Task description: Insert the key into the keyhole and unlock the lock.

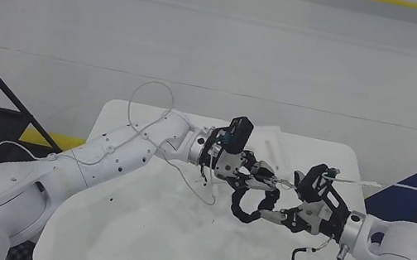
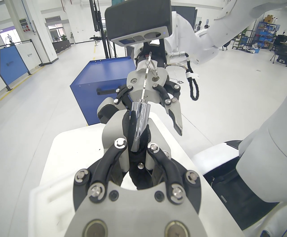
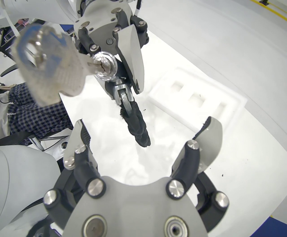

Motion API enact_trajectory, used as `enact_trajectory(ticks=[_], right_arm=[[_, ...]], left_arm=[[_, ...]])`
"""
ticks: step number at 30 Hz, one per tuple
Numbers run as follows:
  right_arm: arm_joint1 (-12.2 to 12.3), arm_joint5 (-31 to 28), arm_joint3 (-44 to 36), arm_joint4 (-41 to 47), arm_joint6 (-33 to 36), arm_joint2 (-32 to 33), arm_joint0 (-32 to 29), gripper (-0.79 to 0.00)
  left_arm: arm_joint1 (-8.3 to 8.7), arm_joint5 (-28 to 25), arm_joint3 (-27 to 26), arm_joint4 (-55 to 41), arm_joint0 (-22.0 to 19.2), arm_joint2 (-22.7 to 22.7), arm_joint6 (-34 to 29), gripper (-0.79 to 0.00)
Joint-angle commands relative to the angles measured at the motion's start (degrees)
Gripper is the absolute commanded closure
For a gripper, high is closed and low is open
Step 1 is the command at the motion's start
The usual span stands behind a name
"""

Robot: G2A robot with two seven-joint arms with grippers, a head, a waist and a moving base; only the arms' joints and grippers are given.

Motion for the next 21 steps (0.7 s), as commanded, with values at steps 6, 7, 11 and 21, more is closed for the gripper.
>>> enact_trajectory(ticks=[6, 7, 11, 21], right_arm=[[-0.3, 0.0, 0.8, -1.9, -0.2, -2.1, 1.8, 0.000], [-0.4, 0.1, 0.8, -2.1, -0.3, -2.2, 1.9, 0.000], [-0.4, 0.3, 0.8, -3.4, 0.0, -2.3, 2.1, 0.000], [0.1, 0.3, -0.1, -5.6, 6.1, -0.4, 1.2, 0.000]], left_arm=[[0.06, 0.0, 0.0, 0.5, -0.2, 0.8, 2.5, 0.000], [0.08, 0.0, 0.0, 0.6, -0.2, 0.9, 2.8, 0.000], [0.20, 0.0, 0.4, 0.6, -0.2, 1.2, 4.6, 0.000], [1.01, 0.0, 2.1, 2.0, -0.4, 1.1, 7.5, 0.000]])
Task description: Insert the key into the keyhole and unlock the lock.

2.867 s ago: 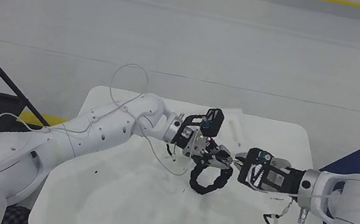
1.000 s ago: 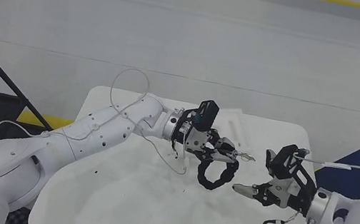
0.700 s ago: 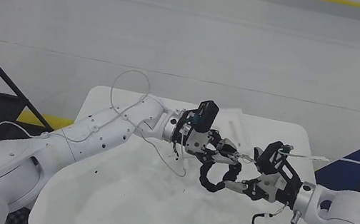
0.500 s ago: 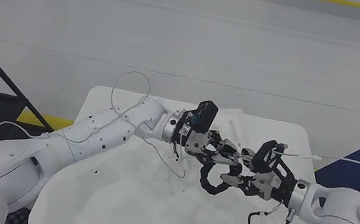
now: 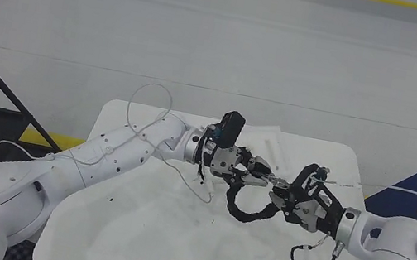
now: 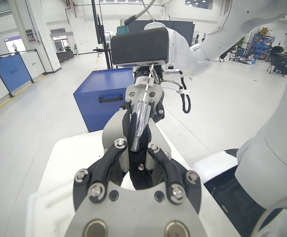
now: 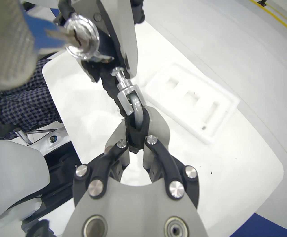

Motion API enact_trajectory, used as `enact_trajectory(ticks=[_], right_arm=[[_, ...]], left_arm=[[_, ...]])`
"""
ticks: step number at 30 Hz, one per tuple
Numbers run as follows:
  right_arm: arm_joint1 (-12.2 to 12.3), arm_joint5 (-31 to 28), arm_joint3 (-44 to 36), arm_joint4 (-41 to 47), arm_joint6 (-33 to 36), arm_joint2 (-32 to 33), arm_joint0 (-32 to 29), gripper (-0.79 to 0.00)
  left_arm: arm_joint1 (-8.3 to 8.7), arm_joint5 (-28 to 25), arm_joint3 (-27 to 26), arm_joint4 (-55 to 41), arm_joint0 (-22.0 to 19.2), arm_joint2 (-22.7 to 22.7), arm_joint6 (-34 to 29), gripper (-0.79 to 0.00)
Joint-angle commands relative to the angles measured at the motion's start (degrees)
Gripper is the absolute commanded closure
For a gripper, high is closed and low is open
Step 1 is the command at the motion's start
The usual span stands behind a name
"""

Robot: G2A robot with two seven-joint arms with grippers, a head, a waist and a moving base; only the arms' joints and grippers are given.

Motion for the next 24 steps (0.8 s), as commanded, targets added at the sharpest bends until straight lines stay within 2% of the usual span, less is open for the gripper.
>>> enact_trajectory(ticks=[1, 5, 10, 11, 12, 13, 14, 24], right_arm=[[0.2, 0.3, -0.2, -1.0, 3.2, 0.7, -0.2, 0.000], [0.5, 1.9, -0.3, -3.8, 7.2, 1.4, -0.7, 0.000], [0.6, 1.7, 0.2, -5.4, 9.0, 0.3, -1.0, -0.009], [0.6, 1.5, 0.5, -5.7, 9.5, 0.0, -0.9, -0.256], [0.6, 1.3, 0.7, -5.9, 9.8, -0.4, -0.7, -0.582], [0.5, 0.8, 1.0, -5.6, 9.8, -0.9, -0.6, -0.662], [0.5, 0.4, 1.4, -5.5, 10.0, -1.2, -0.4, -0.785], [0.9, -4.0, 0.4, -3.6, 8.0, 1.2, 0.1, -0.785]], left_arm=[[0.29, 0.0, 0.8, 0.9, 0.0, -0.3, -0.3, 0.000], [1.00, 0.0, 2.2, 2.2, 0.9, -0.8, -2.9, 0.000], [1.69, 0.0, 2.7, 3.5, 2.9, -0.8, -7.1, 0.000], [1.76, 0.0, 2.8, 3.7, 3.3, -0.9, -7.8, 0.000], [1.80, 0.0, 3.0, 3.7, 3.8, -0.9, -8.5, 0.000], [1.81, 0.0, 3.1, 3.8, 4.1, -0.9, -9.2, 0.000], [1.80, 0.0, 3.2, 4.0, 4.3, -1.0, -10.2, 0.000], [0.36, 1.1, 4.0, 5.1, 7.1, -0.6, -20.6, 0.000]])
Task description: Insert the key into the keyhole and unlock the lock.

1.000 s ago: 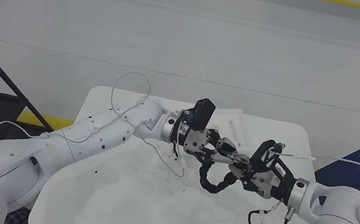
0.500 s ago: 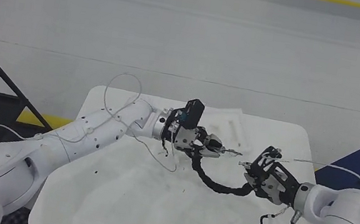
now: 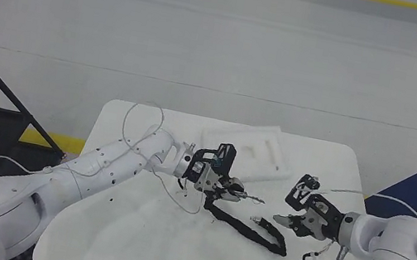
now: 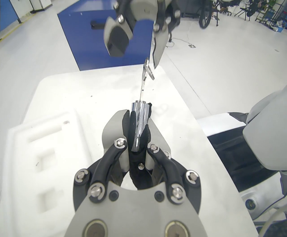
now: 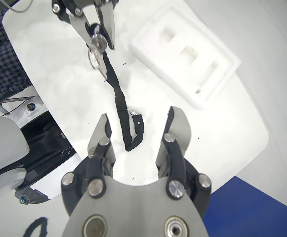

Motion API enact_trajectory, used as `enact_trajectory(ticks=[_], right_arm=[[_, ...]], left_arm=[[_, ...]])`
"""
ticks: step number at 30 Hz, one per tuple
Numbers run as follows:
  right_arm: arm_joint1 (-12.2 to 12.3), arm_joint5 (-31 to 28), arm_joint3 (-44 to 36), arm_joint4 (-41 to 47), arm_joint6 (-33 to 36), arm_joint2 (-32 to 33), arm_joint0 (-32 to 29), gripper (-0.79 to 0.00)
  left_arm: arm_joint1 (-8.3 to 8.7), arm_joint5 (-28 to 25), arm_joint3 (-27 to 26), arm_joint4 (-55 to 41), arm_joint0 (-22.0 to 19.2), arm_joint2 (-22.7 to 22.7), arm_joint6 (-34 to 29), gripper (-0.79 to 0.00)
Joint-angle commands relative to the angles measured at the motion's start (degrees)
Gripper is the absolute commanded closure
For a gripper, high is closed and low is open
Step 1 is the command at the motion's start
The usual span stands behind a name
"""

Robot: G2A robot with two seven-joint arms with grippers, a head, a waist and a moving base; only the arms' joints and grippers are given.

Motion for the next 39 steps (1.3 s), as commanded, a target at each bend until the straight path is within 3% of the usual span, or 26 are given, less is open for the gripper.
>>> enact_trajectory(ticks=[1, 8, 9, 10, 11, 16, 21, 31, 39], right_arm=[[0.2, -1.3, -0.8, 0.4, -0.9, 1.4, -0.4, -0.785], [0.5, -3.7, -2.3, 2.2, -5.1, 5.6, -2.2, -0.785], [0.5, -3.7, -2.4, 2.3, -5.5, 6.0, -2.4, -0.785], [0.6, -3.8, -2.4, 2.5, -5.8, 6.3, -2.6, -0.785], [0.6, -4.1, -2.5, 2.7, -6.1, 6.6, -2.8, -0.785], [0.6, -5.9, -1.6, 3.9, -8.5, 7.0, -2.7, -0.785], [0.4, -8.9, 1.2, 4.9, -12.2, 6.2, -0.6, -0.785], [-0.7, -19.6, 12.5, 5.7, -22.9, 0.7, 11.2, -0.785], [-1.8, -24.7, 23.7, 10.1, -20.9, -6.3, 25.7, -0.785]], left_arm=[[-0.53, 1.2, 0.5, 0.5, 0.9, 0.4, -2.6, 0.000], [-3.30, 2.1, 2.3, 1.1, 2.3, 2.1, -10.2, -0.025], [-3.76, 1.7, 2.7, 0.5, 2.4, 2.2, -10.7, -0.320], [-4.20, 1.2, 3.4, -0.1, 2.4, 2.2, -11.4, -0.696], [-4.65, 0.7, 4.2, -0.8, 2.3, 2.3, -12.3, -0.785], [-6.57, -0.6, 5.6, -4.9, 1.3, 3.3, -13.9, -0.785], [-6.78, -0.6, 5.8, -9.0, -2.2, 5.1, -12.6, -0.785], [-3.05, -0.6, 5.8, -17.8, -14.1, 6.1, -10.7, -0.785], [0.43, -0.6, 5.0, -29.9, -23.6, 6.1, -13.9, -0.785]])
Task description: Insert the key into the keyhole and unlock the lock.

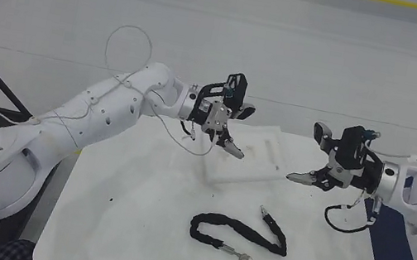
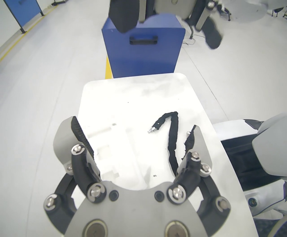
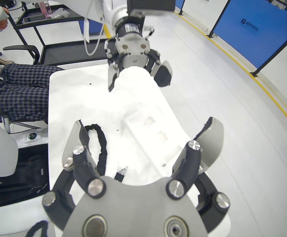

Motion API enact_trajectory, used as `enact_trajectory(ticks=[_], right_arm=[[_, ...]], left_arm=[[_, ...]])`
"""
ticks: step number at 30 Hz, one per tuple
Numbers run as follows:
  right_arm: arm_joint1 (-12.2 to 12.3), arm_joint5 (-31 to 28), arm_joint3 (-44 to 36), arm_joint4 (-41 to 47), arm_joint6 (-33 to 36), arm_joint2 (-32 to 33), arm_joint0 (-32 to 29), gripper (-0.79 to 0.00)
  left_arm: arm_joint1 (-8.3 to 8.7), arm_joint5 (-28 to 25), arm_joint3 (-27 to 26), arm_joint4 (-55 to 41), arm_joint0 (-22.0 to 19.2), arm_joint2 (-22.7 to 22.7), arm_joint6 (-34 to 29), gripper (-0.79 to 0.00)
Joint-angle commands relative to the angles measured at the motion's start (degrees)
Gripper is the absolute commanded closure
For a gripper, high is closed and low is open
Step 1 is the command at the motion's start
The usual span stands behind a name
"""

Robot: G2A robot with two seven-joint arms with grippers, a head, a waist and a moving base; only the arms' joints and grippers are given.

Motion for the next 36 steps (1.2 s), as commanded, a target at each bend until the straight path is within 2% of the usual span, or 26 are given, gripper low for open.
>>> enact_trajectory(ticks=[1, 4, 9, 15, 36], right_arm=[[-0.3, -1.0, 2.5, 1.2, 1.4, -1.8, 3.9, -0.785], [-0.6, -2.3, 6.0, 3.5, 3.3, -4.2, 8.9, -0.785], [-1.4, -4.6, 12.0, 7.6, 6.7, -8.2, 17.2, -0.785], [-2.5, -5.2, 17.9, 13.0, 9.3, -13.5, 25.6, -0.785], [-2.5, -5.2, 17.9, 13.0, 9.3, -13.5, 25.6, -0.784]], left_arm=[[0.60, 0.0, -0.1, -3.4, -1.5, 0.0, -1.4, -0.785], [0.72, 0.0, 0.5, -7.9, -3.1, 0.0, -4.2, -0.785], [-0.20, 0.0, 3.2, -13.9, -5.1, 0.0, -8.1, -0.785], [-0.51, 0.0, 5.6, -16.0, -6.6, 0.0, -9.8, -0.785], [-0.50, 0.0, 5.7, -16.1, -6.7, 0.0, -9.9, -0.785]])
